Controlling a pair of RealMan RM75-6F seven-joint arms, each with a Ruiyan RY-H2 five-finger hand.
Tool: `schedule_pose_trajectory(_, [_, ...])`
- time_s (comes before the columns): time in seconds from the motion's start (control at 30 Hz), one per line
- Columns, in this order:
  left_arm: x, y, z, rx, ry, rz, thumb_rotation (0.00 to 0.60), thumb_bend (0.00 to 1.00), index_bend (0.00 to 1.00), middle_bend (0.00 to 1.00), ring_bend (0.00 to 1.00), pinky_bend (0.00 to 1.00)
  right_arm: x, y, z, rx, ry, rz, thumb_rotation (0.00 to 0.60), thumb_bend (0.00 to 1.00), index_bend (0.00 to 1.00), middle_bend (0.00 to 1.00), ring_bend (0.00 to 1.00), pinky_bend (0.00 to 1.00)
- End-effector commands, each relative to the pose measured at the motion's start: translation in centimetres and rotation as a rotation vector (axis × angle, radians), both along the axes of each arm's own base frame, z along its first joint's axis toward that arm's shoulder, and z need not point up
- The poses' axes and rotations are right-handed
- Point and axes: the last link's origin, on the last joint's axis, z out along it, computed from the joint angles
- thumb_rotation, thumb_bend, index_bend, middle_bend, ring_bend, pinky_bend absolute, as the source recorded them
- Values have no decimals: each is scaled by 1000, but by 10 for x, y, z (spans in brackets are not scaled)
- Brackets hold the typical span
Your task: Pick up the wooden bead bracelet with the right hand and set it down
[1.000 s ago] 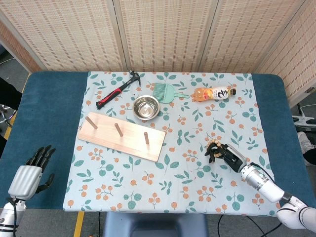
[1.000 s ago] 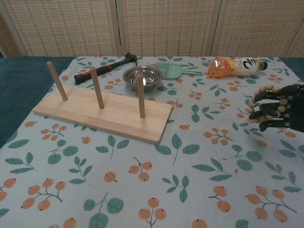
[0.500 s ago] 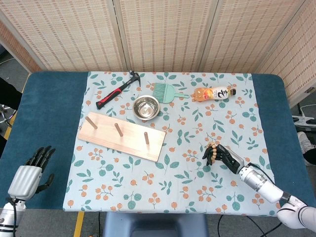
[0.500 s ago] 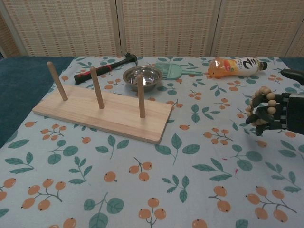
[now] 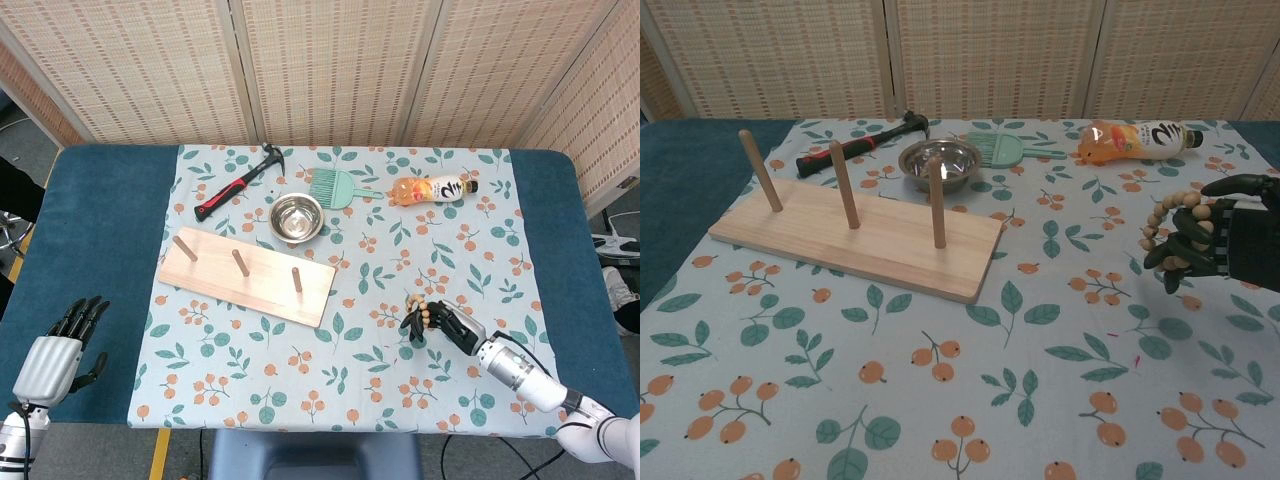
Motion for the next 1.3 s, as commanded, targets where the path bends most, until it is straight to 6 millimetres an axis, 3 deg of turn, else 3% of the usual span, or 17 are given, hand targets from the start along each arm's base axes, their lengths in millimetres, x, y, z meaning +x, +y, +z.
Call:
schedule_pose_trajectory(0.03, [0, 0, 0, 0, 0, -1, 600, 445, 0, 51, 44, 305, 0, 0, 0, -5, 1, -5, 33, 603, 734, 721, 380, 455])
schedule_pose_trajectory(0.2, [0, 0, -1, -3, 1, -3, 600, 446, 0, 52, 44, 305, -2, 0, 1, -15, 7, -14, 34, 730, 757, 732, 387, 455])
schedule_pose_trajectory(0.43, [1, 0, -2, -6, 4, -3, 600, 446, 0, 52, 44, 305, -4, -2, 6, -26, 16, -22, 101, 1000, 782, 749, 399, 455])
schedule_pose_trajectory(0.7, [2, 2, -5, -13, 4, -9, 600, 446, 0, 51, 43, 305, -10, -2, 9, -58, 37, -31, 234, 1000, 778, 751, 400, 455])
schedule_pose_trajectory(0.9, [4, 3, -8, -22, 4, -15, 600, 445, 0, 52, 44, 305, -14, -1, 13, -85, 52, -34, 382, 1000, 636, 751, 380, 448])
schedule_pose_trajectory(1.0, [4, 3, -8, -22, 4, -15, 600, 445, 0, 52, 44, 305, -15, -1, 14, -93, 50, -43, 365, 1000, 573, 743, 356, 445])
schedule_pose_trajectory(1.07, [4, 3, -8, -22, 5, -14, 600, 446, 0, 52, 44, 305, -15, -1, 14, -83, 47, -50, 283, 998, 563, 736, 353, 444])
schedule_pose_trajectory(1.13, [4, 3, -8, -21, 5, -14, 600, 446, 0, 52, 44, 305, -15, -1, 13, -70, 49, -46, 200, 878, 561, 735, 353, 444])
schedule_pose_trajectory(1.23, [3, 2, -7, -18, 4, -12, 600, 446, 0, 53, 44, 305, -15, 1, 11, -59, 50, -41, 169, 573, 572, 735, 353, 444])
schedule_pose_trajectory(1.3, [3, 2, -6, -17, 3, -11, 600, 444, 0, 56, 44, 305, -15, 1, 8, -54, 54, -37, 166, 446, 581, 735, 354, 444])
